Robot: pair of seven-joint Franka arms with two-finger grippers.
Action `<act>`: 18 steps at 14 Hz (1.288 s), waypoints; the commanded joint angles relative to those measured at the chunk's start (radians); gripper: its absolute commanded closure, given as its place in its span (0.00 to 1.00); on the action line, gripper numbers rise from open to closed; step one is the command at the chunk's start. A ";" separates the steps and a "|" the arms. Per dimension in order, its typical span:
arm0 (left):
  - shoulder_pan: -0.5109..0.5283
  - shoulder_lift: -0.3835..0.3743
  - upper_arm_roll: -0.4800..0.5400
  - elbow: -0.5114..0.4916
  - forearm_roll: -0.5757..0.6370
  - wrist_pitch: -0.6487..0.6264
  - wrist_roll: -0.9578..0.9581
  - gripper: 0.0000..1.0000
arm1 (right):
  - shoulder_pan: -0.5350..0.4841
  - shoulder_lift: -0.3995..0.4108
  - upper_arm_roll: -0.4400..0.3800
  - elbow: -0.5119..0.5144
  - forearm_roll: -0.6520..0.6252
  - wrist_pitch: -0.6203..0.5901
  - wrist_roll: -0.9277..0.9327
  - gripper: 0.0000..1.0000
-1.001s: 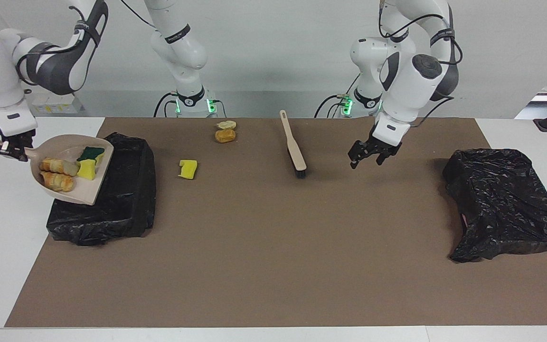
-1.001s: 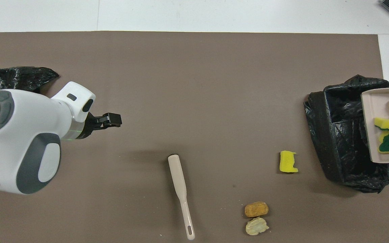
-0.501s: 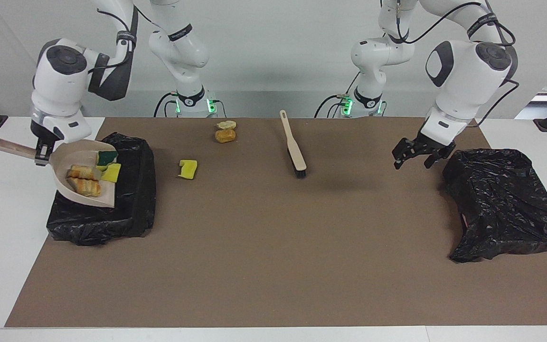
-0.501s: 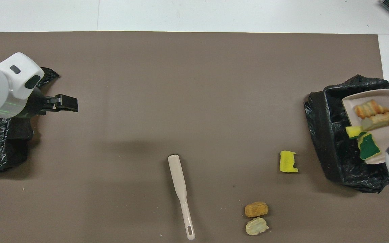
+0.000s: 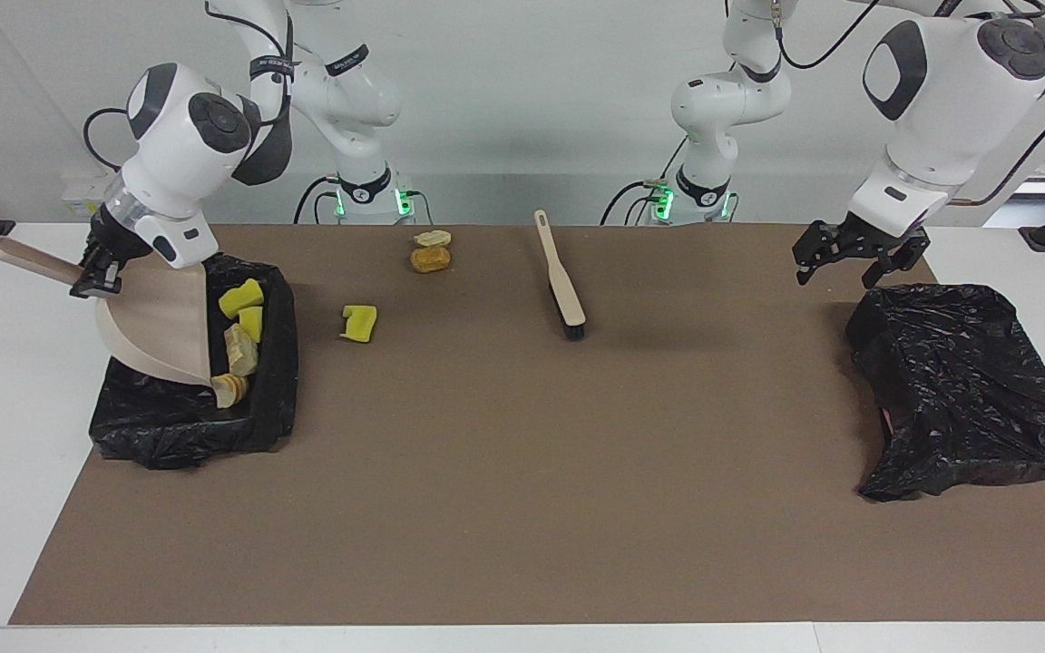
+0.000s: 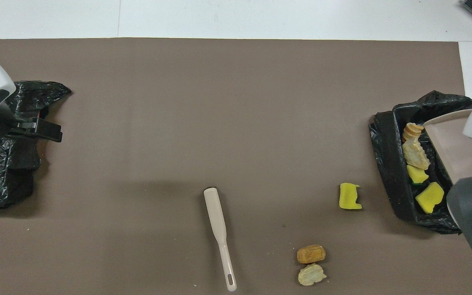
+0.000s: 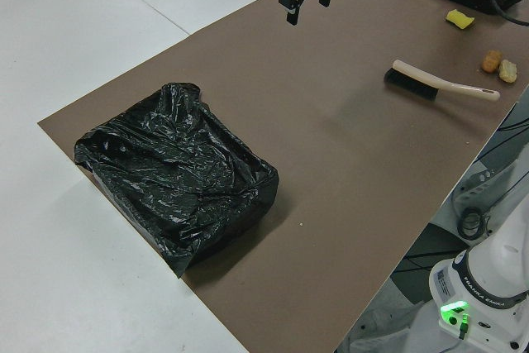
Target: Sweep and dump trash in bin
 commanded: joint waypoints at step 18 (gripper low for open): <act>-0.194 0.003 0.230 0.024 0.017 0.002 0.043 0.00 | 0.339 0.456 0.064 0.646 0.547 -0.369 1.067 1.00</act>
